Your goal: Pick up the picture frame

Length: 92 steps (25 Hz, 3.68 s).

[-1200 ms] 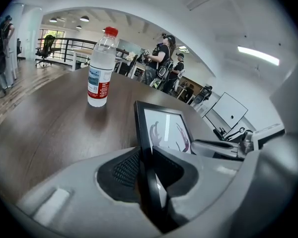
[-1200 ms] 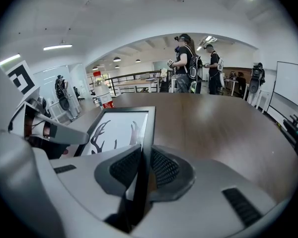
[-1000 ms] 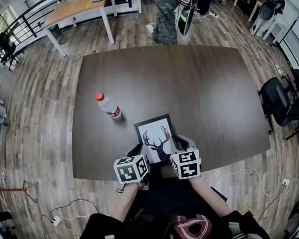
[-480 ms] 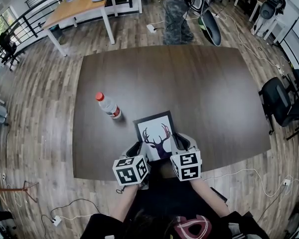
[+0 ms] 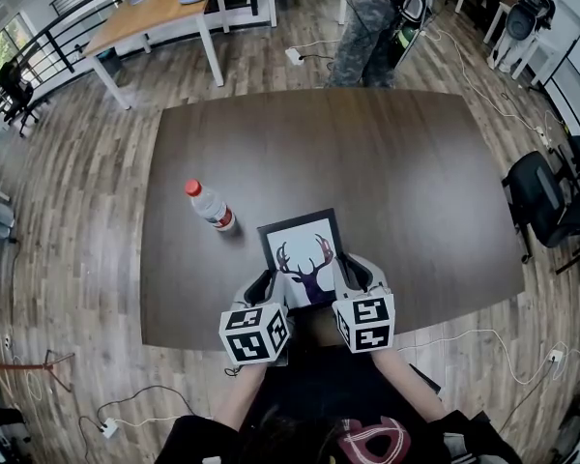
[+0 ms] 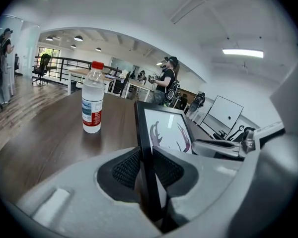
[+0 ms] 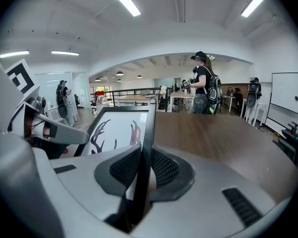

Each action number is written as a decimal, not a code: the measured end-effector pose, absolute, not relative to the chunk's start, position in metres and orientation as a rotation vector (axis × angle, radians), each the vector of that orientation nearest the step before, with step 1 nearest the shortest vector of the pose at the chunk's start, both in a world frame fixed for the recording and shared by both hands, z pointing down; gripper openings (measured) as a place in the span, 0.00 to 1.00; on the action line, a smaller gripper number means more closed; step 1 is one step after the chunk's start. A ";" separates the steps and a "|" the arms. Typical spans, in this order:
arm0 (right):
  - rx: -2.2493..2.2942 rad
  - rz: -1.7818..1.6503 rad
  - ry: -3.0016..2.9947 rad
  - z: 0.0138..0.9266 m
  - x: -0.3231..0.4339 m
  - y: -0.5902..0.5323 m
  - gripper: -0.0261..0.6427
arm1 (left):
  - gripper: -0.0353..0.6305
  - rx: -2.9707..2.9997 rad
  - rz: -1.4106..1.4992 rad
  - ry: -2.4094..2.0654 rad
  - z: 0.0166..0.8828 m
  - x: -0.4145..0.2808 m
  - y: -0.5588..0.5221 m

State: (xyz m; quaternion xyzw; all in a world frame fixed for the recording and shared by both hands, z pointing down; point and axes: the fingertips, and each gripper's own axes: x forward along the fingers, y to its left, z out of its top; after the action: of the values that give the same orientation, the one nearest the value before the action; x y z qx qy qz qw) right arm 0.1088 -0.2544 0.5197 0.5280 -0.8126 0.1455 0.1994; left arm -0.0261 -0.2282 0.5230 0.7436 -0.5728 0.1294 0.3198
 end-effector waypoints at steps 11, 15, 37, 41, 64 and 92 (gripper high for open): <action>1.548 0.291 -2.330 0.488 0.105 -0.262 0.14 | 0.17 2.044 0.269 -1.593 0.492 -0.030 -0.237; 1.566 0.254 -2.343 0.479 0.108 -0.263 0.14 | 0.17 2.060 0.245 -1.605 0.485 -0.027 -0.238; 1.657 0.151 -2.410 0.442 0.113 -0.261 0.14 | 0.17 2.178 0.183 -1.670 0.447 -0.022 -0.240; 1.669 0.130 -2.425 0.437 0.113 -0.259 0.14 | 0.18 2.223 0.185 -1.694 0.439 -0.022 -0.239; 1.671 0.052 -2.431 0.422 0.112 -0.255 0.14 | 0.18 2.297 0.164 -1.726 0.424 -0.021 -0.234; 1.655 0.052 -2.422 0.424 0.112 -0.254 0.15 | 0.18 2.301 0.211 -1.734 0.425 -0.021 -0.234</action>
State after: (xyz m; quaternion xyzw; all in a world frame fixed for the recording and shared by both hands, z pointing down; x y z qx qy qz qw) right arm 0.1116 -0.2540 0.4237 0.5611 -0.8211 0.0175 0.1034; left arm -0.0213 -0.2336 0.4247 0.7900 -0.5956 0.0724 0.1261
